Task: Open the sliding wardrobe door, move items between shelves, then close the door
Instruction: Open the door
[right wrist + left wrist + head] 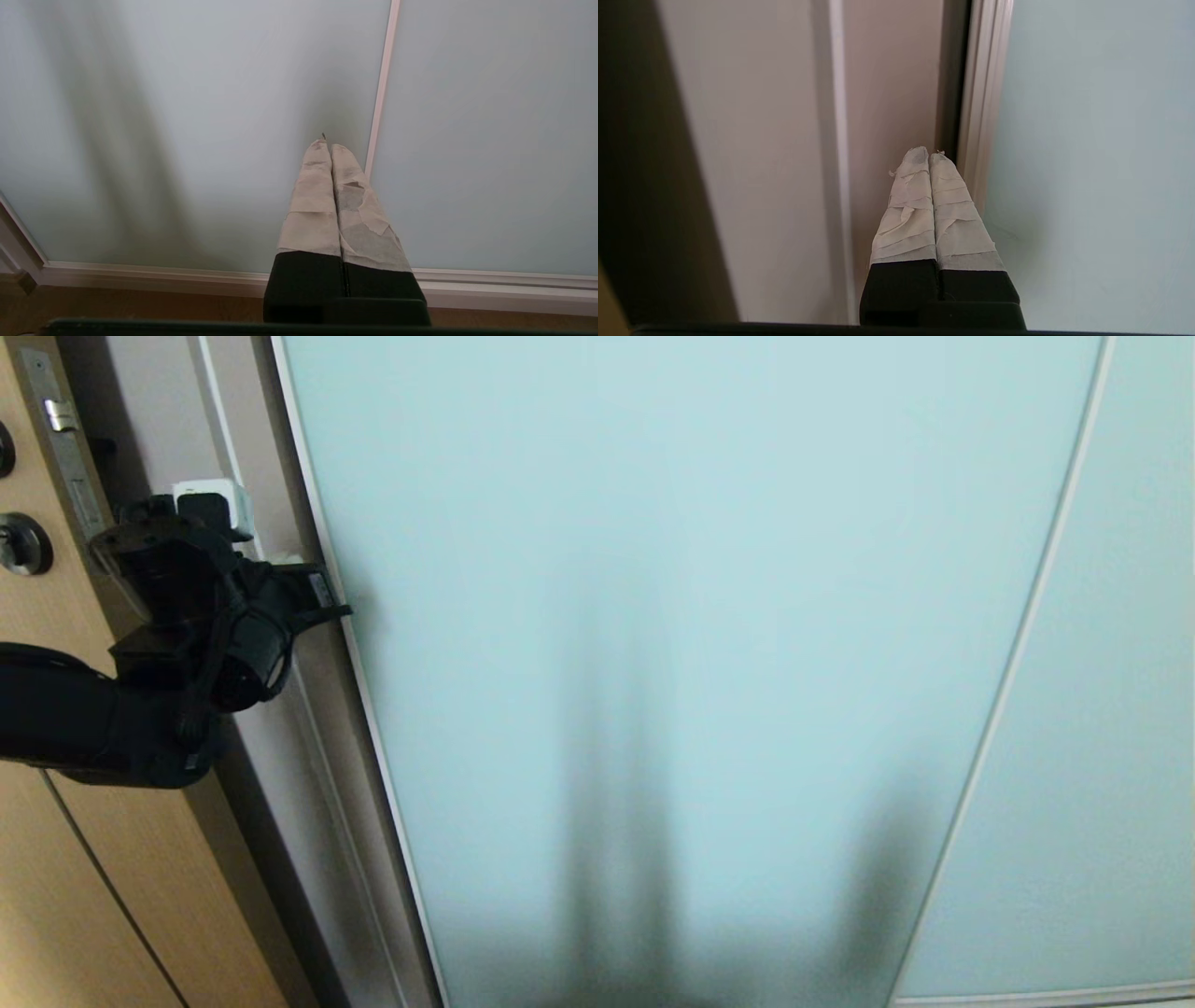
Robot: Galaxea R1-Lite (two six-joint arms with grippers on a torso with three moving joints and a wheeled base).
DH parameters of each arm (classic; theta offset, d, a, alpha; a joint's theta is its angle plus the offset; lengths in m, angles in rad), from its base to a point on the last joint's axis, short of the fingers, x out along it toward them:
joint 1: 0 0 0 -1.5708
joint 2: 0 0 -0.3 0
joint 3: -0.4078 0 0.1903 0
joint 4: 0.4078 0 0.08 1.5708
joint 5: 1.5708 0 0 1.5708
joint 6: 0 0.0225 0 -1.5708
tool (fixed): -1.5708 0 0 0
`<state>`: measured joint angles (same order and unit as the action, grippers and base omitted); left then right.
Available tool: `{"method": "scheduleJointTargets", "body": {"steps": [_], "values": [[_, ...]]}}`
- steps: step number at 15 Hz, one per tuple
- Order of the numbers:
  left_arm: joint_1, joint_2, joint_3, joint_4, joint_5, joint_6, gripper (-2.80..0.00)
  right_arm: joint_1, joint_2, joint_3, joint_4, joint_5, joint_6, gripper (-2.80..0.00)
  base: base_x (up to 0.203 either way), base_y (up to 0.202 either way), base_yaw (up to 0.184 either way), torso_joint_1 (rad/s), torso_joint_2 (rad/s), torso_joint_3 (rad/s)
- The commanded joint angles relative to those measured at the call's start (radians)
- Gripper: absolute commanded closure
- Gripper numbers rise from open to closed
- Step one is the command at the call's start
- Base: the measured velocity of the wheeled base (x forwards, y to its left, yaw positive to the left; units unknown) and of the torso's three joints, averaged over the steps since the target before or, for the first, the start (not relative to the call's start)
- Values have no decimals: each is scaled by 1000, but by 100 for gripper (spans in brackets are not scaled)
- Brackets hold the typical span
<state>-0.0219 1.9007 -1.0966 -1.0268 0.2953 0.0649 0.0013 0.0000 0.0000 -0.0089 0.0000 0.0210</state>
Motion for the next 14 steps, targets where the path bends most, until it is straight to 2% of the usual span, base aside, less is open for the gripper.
{"method": "scheduleJointTargets", "body": {"steps": [1, 6, 10, 14], "values": [[-1, 33, -19, -6, -2, 0, 0, 0, 2, 0, 0, 0, 0, 0, 0, 0, 0, 0, 0, 0], [-3, 76, -74, -5, -2, 3, 0, 0, 2, 0, 0, 0, 0, 0, 0, 0, 0, 0, 0, 0], [-11, 94, -75, -13, -15, 4, 0, 0, 2, 0, 0, 0, 0, 0, 0, 0, 0, 0, 0, 0], [-62, 100, -77, -13, -13, 6, 0, 0, 2, 0, 0, 0, -1, 0, 0, 0, 0, 0, 0, 0]]}}
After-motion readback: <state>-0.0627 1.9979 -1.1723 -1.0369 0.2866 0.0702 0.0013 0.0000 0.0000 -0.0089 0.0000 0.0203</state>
